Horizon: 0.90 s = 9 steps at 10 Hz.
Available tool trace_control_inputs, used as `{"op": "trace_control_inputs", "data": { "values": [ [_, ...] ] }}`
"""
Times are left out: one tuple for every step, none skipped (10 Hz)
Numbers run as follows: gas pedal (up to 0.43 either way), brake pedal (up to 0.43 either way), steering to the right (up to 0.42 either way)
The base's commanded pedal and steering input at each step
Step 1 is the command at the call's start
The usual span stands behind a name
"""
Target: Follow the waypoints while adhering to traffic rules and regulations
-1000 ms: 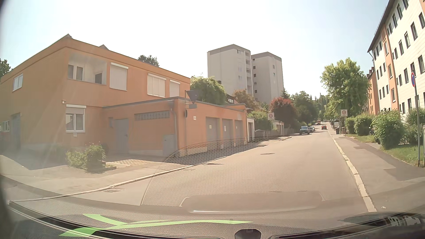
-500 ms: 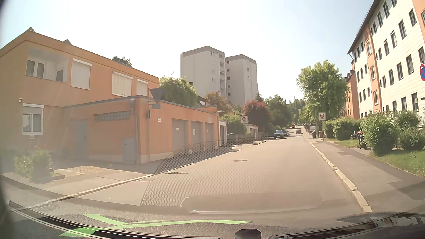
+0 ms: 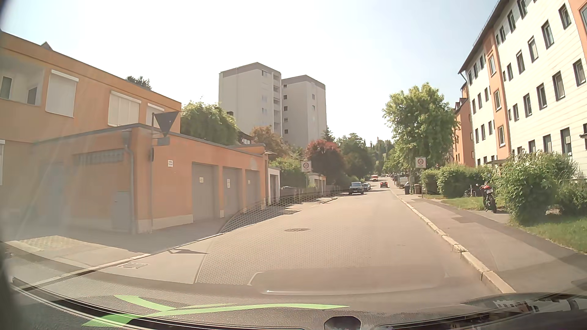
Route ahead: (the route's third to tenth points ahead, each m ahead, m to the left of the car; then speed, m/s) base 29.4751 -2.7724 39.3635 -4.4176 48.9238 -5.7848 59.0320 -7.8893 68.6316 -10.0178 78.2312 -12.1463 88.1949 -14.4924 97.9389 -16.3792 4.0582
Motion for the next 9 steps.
{"op": "trace_control_inputs", "data": {
  "values": [
    [0.169,0.0,0.161],
    [0.169,0.0,0.157],
    [0.169,0.0,0.153],
    [0.169,0.0,0.151],
    [0.169,0.0,0.149],
    [0.169,0.0,0.143],
    [0.169,0.0,0.133],
    [0.169,0.0,0.124],
    [0.169,0.0,0.111]
  ]
}}
